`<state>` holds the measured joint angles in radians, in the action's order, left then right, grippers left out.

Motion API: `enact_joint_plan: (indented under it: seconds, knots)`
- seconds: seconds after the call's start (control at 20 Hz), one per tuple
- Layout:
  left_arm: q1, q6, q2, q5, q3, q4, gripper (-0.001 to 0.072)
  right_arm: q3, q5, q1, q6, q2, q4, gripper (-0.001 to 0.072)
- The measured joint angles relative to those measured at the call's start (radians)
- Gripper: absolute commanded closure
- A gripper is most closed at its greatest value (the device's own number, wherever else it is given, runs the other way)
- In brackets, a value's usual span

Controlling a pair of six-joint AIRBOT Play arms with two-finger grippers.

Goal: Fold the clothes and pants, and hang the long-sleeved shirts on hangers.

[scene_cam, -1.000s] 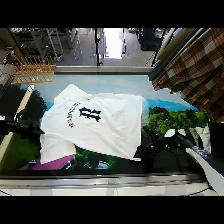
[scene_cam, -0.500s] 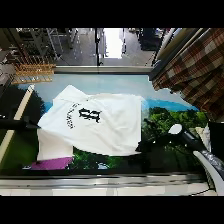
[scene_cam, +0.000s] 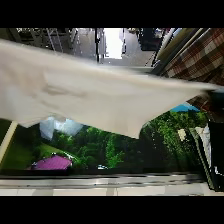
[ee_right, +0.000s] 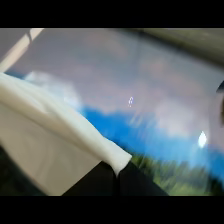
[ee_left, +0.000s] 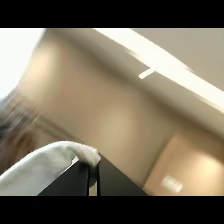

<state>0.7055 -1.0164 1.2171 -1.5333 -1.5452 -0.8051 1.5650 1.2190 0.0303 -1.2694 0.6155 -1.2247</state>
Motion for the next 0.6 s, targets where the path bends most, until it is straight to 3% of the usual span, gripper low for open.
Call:
enact_joint_plan:
  seconds: [0.15,0.25,0.4,0.6]
  knots:
    - [0.027,0.071,-0.152,0.127,-0.016,-0.267,0.0700,0.199,-0.085,0.000,-0.013,-0.064,-0.041,0.0693]
    - [0.037,0.100,-0.196,0.171,-0.029,-0.283,0.0700,0.278,-0.124,0.000,-0.017,-0.058,-0.055,0.0693]
    - [0.041,0.091,-0.203,0.206,-0.037,-0.056,0.0700,0.332,-0.123,0.000,-0.018,0.033,-0.075,0.0693]
    - [-0.028,-0.013,-0.135,0.230,0.008,0.469,0.0700,0.336,-0.016,0.000,-0.021,0.279,-0.086,0.0693]
